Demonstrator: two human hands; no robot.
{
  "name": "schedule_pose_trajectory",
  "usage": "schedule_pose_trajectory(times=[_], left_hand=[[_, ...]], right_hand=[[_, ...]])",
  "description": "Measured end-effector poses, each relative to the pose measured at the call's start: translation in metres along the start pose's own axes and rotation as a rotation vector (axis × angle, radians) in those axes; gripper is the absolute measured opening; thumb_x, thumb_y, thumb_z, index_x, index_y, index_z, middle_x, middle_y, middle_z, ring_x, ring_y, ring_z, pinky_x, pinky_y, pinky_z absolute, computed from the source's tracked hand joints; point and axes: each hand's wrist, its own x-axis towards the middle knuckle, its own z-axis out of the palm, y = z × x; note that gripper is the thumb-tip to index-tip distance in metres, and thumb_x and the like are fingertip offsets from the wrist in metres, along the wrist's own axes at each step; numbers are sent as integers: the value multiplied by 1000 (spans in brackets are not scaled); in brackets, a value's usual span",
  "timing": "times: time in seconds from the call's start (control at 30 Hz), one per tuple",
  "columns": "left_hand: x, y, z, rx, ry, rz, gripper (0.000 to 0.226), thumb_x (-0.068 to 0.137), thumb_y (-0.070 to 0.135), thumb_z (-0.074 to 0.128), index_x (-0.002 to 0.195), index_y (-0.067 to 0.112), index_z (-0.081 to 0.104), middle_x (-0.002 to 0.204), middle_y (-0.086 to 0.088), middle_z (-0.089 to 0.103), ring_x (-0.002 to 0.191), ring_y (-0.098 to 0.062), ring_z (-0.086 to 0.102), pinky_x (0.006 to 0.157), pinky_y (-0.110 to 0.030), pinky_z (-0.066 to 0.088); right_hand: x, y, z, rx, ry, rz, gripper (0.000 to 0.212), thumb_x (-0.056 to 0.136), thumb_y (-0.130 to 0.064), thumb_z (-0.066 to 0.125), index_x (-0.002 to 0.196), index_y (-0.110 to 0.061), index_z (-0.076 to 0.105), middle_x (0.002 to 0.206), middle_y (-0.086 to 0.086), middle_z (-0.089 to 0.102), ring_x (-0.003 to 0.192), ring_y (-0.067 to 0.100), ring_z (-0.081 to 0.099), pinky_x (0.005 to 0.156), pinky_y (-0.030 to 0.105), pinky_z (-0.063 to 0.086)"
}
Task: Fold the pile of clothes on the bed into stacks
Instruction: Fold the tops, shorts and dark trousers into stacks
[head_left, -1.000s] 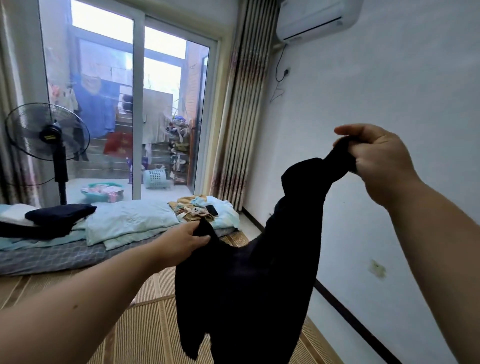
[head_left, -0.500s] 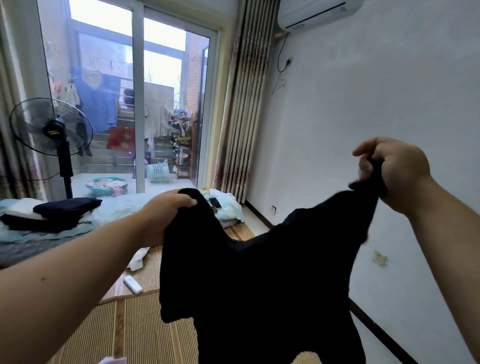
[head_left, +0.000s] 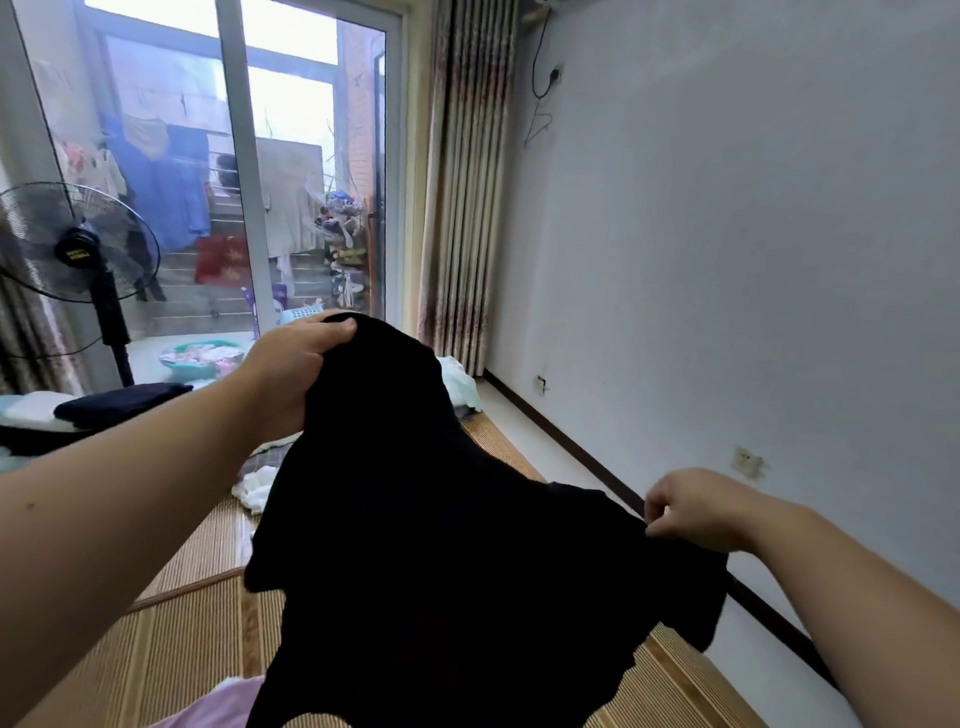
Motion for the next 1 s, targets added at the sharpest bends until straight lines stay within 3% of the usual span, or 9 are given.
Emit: schedule_pose_trajectory(times=[0.23, 0.37, 0.43, 0.53, 0.63, 0.73, 0.87, 0.93, 1.0], left_hand=[[1, -11, 9, 332, 231, 12, 23, 94, 27, 56, 75, 17, 66, 69, -4, 59, 62, -15, 59, 66, -30, 50], [0, -13, 10, 503, 122, 24, 38, 99, 41, 46, 71, 17, 57, 52, 7, 47, 46, -7, 46, 49, -23, 39], [3, -13, 7, 618, 155, 91, 39, 99, 42, 44, 72, 16, 52, 61, 1, 46, 59, -16, 45, 64, -29, 34], [5, -14, 4, 639, 213, 146, 39, 100, 41, 45, 71, 17, 54, 68, -3, 44, 67, -20, 40, 66, -34, 30], [9, -17, 10, 564, 233, 143, 39, 100, 36, 48, 65, 28, 63, 63, -1, 45, 59, -18, 40, 59, -32, 31], [13, -24, 24, 554, 215, 155, 37, 98, 34, 52, 64, 34, 65, 58, 4, 47, 52, -14, 42, 52, -29, 33], [18, -35, 43, 767, 165, 239, 20, 89, 37, 65, 70, 31, 66, 51, 15, 59, 46, 0, 51, 46, -14, 38], [20, -38, 47, 788, 85, 197, 11, 84, 34, 70, 74, 33, 67, 58, 17, 65, 46, 5, 53, 43, -8, 36], [25, -41, 48, 720, -5, 88, 9, 82, 25, 74, 77, 31, 69, 76, 6, 73, 57, -5, 59, 54, -18, 43]], right_hand=[[-11, 4, 8, 1148, 476, 34, 23, 89, -12, 50, 67, -16, 48, 64, 1, 45, 57, 10, 42, 59, 33, 36], [-16, -7, -6, 1865, 531, 32, 27, 88, -8, 44, 63, -17, 39, 57, 0, 34, 47, 12, 37, 46, 24, 32], [-23, -6, -16, 1599, 519, 23, 27, 87, -18, 55, 61, -16, 49, 59, 0, 43, 44, 8, 43, 45, 21, 34], [-33, 6, -22, 633, 150, -16, 27, 84, -51, 66, 83, -25, 72, 78, -17, 68, 70, -8, 60, 64, 16, 40], [-39, 20, -15, 128, -163, -7, 20, 82, -44, 70, 68, -29, 69, 65, -18, 65, 67, -7, 58, 57, 11, 40], [-45, 39, 0, 366, -92, -6, 25, 82, -29, 71, 58, -32, 68, 55, -16, 62, 53, -5, 57, 51, 12, 40], [-53, 57, 15, 1001, 350, 43, 35, 83, -14, 61, 52, -22, 46, 55, -6, 41, 48, 7, 40, 50, 24, 33], [-55, 58, 19, 1258, 490, 49, 36, 83, -5, 54, 54, -24, 42, 58, -1, 39, 49, 10, 37, 49, 28, 31], [-58, 58, 18, 1436, 581, 87, 35, 82, 2, 49, 58, -22, 41, 64, 4, 40, 52, 14, 37, 49, 29, 29]])
